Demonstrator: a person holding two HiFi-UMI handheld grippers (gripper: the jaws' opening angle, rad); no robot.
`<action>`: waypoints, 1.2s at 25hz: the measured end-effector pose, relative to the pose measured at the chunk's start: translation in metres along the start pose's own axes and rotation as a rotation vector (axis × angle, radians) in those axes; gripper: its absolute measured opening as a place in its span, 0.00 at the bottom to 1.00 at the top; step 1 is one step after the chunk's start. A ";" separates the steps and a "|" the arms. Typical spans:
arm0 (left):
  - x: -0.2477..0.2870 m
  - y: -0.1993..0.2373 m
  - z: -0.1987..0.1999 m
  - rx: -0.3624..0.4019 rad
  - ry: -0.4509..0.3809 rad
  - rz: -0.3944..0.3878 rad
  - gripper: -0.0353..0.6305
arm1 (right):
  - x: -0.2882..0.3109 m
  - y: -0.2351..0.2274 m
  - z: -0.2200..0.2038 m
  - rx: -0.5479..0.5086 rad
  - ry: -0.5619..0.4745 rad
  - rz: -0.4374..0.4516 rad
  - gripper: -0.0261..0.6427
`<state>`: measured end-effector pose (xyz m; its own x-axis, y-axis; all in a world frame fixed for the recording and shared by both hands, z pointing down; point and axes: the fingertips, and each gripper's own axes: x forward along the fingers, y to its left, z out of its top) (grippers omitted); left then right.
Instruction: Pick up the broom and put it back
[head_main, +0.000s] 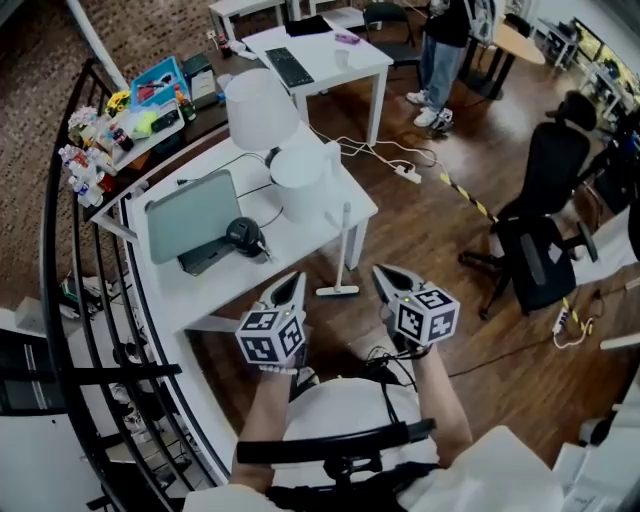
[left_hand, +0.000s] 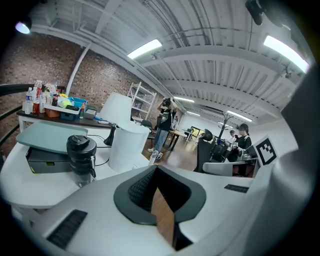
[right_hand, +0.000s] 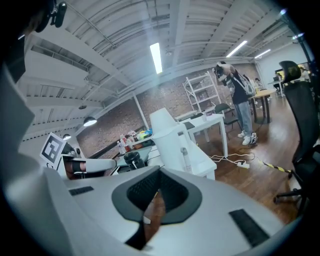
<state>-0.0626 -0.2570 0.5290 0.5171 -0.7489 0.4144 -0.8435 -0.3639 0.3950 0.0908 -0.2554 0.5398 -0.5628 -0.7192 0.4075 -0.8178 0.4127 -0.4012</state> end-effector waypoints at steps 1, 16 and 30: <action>0.002 0.002 0.001 -0.002 0.000 0.006 0.04 | 0.004 -0.004 0.001 0.000 -0.001 -0.002 0.06; 0.023 0.015 -0.002 -0.046 0.024 0.037 0.04 | 0.128 -0.065 0.010 -0.081 0.036 -0.066 0.39; 0.000 0.031 -0.022 -0.142 0.012 0.129 0.04 | 0.219 -0.106 -0.020 -0.192 0.137 -0.188 0.39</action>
<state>-0.0859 -0.2563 0.5594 0.4082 -0.7774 0.4787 -0.8746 -0.1827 0.4490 0.0520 -0.4454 0.6881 -0.3995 -0.7164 0.5720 -0.9097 0.3871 -0.1505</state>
